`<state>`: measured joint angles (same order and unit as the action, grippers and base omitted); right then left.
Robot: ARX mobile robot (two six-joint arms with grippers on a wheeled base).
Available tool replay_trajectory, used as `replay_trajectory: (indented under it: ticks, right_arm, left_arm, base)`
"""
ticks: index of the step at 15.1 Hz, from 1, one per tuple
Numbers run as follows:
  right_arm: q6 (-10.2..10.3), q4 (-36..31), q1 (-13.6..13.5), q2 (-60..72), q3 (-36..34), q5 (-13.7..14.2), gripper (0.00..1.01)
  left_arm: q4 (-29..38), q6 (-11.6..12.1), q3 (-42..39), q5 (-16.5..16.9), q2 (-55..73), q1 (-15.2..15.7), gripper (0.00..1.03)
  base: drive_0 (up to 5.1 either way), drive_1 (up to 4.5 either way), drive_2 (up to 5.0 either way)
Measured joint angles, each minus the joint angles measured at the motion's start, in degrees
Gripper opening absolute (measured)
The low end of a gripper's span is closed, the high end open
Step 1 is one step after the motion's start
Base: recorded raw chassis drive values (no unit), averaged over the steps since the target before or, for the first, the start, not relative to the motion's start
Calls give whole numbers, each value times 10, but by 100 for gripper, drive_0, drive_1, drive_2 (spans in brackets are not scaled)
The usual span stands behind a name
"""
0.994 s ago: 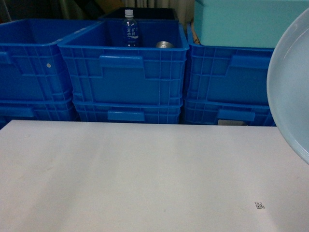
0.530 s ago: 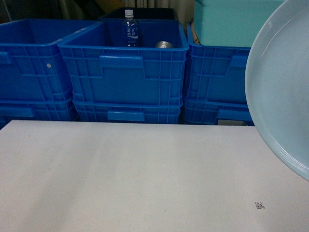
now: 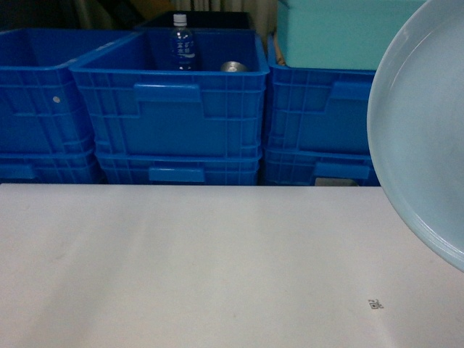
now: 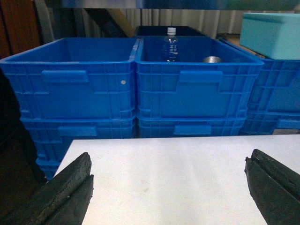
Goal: Place blue tray on left shelf second layer neatly
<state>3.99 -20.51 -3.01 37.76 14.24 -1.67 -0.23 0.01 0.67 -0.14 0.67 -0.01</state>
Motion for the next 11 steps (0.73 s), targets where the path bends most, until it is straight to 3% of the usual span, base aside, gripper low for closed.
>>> replay_trajectory:
  ticks: [11]
  right_arm:
    - [0,2,0,0,0,2,2]
  left_arm:
    - [0,0,0,1,0,0,98]
  base:
    - [-161,-161,-161]
